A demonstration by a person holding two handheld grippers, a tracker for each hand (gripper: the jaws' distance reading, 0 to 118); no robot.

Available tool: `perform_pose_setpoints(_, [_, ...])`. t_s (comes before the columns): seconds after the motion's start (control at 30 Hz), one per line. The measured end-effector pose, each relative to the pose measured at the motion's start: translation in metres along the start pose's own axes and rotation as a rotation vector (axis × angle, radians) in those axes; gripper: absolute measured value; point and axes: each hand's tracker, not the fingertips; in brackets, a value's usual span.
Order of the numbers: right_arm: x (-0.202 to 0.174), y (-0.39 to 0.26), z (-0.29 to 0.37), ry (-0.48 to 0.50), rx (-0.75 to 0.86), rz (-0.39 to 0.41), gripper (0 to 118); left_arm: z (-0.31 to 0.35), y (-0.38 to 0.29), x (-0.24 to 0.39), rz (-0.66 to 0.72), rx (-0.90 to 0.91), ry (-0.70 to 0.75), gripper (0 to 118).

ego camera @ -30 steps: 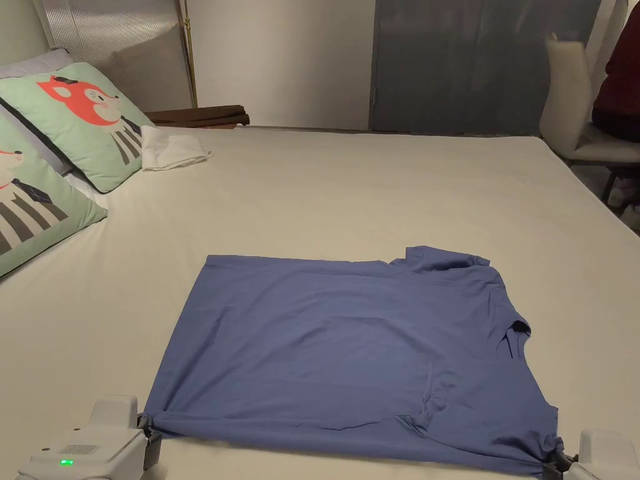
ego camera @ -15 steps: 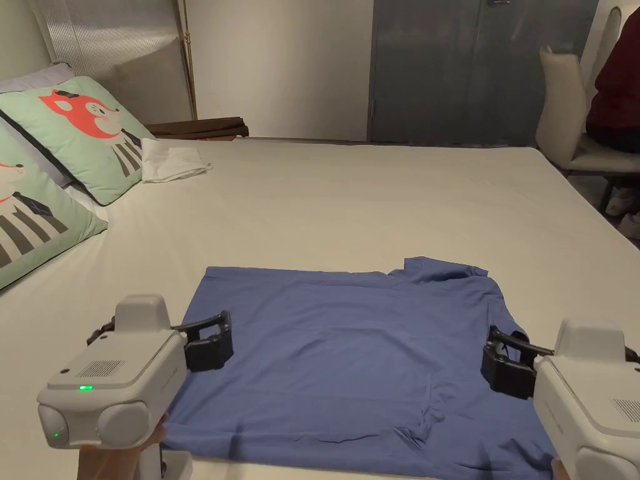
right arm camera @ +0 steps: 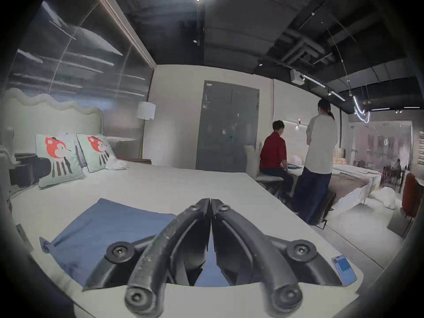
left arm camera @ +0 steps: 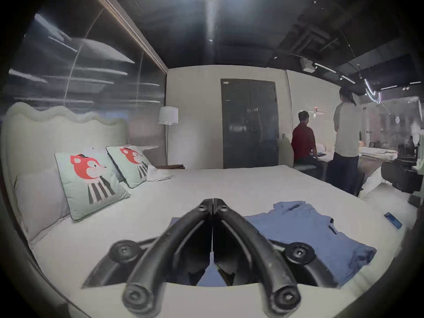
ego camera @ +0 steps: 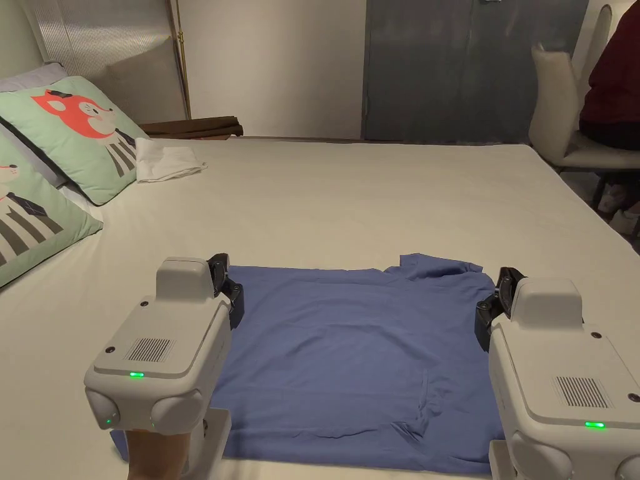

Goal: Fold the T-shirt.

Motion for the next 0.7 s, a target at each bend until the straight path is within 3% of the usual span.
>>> perform_pose_setpoints(0.27, [0.002, -0.002, -0.001, 0.001, -0.006, -0.005, 0, -0.002, -0.007, -0.011, -0.004, -0.062, 0.011, 0])
perform_pose_setpoints(0.57, [0.009, -0.014, -0.003, 0.001, -0.053, -0.011, 0, -0.012, -0.05, -0.069, -0.001, -0.426, 0.058, 1])
perform_pose_setpoints(0.7, [0.012, -0.017, -0.006, -0.006, -0.067, -0.007, 0, -0.009, -0.076, -0.099, 0.032, -0.554, 0.078, 29])
